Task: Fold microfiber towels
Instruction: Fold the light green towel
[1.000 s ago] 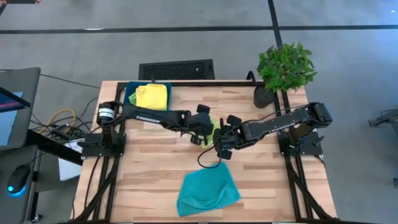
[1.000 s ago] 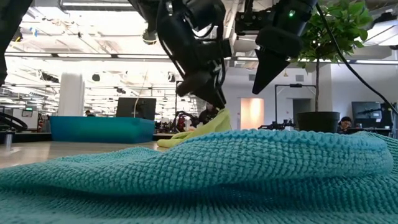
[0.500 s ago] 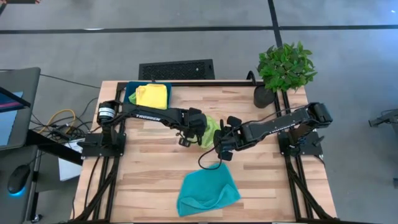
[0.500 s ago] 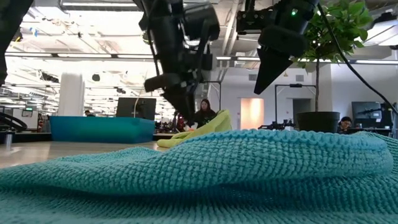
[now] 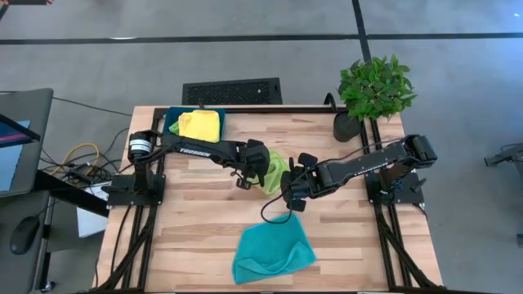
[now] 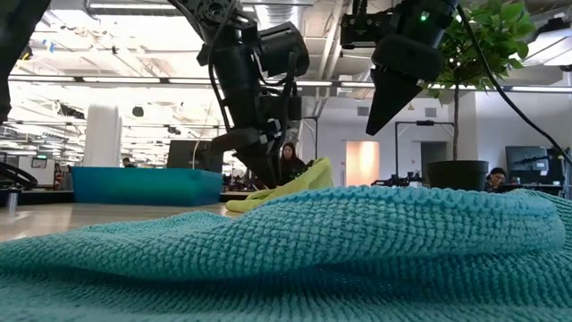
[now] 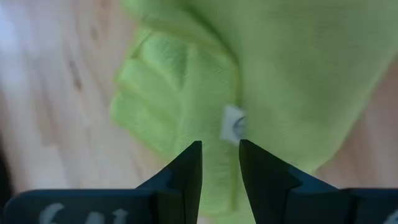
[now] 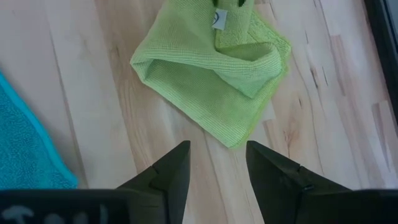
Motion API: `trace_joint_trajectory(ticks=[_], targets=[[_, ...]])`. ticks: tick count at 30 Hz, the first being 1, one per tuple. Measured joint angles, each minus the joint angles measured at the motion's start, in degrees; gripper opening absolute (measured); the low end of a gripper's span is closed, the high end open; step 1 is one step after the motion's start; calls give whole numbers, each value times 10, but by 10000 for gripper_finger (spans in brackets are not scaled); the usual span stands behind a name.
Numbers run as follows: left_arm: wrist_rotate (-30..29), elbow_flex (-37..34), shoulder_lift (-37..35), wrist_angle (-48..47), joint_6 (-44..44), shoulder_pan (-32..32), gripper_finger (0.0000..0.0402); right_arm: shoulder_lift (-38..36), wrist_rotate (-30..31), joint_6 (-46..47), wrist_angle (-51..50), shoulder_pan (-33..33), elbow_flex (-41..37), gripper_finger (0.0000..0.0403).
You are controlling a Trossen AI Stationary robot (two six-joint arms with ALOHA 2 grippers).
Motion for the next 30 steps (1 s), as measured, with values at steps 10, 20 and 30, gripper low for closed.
trace_joint_trajectory(ticks=[10, 20, 30], targets=[[11, -4, 18, 20, 12, 1, 100, 0, 0, 0, -2, 0, 0, 180], [-54, -4, 19, 76, 23, 5, 100, 0, 0, 0, -5, 0, 0, 180], [-20, -4, 7, 55, 17, 5, 100, 0, 0, 0, -5, 0, 0, 180]])
